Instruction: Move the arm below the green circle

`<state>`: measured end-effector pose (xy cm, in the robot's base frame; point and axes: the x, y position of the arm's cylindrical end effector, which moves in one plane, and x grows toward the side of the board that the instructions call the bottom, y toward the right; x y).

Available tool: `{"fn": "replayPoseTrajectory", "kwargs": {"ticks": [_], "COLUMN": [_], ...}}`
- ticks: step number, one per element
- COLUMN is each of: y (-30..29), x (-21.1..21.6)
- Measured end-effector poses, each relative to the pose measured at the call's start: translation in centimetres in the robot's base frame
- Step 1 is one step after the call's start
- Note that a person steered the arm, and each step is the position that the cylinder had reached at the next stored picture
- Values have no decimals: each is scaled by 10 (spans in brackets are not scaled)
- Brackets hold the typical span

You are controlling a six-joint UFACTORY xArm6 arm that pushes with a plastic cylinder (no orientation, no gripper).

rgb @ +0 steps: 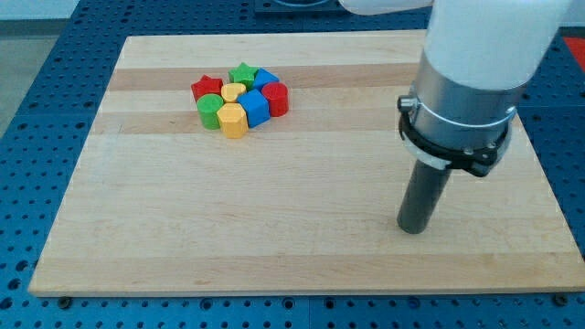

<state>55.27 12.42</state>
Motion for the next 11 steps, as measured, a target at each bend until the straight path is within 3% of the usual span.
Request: {"fn": "replayPoseTrajectory", "kwargs": {"ticks": [2,3,5,7,11], "y": [2,-36,-171,-224,-274], "x": [0,0,-12,-72,-141]}}
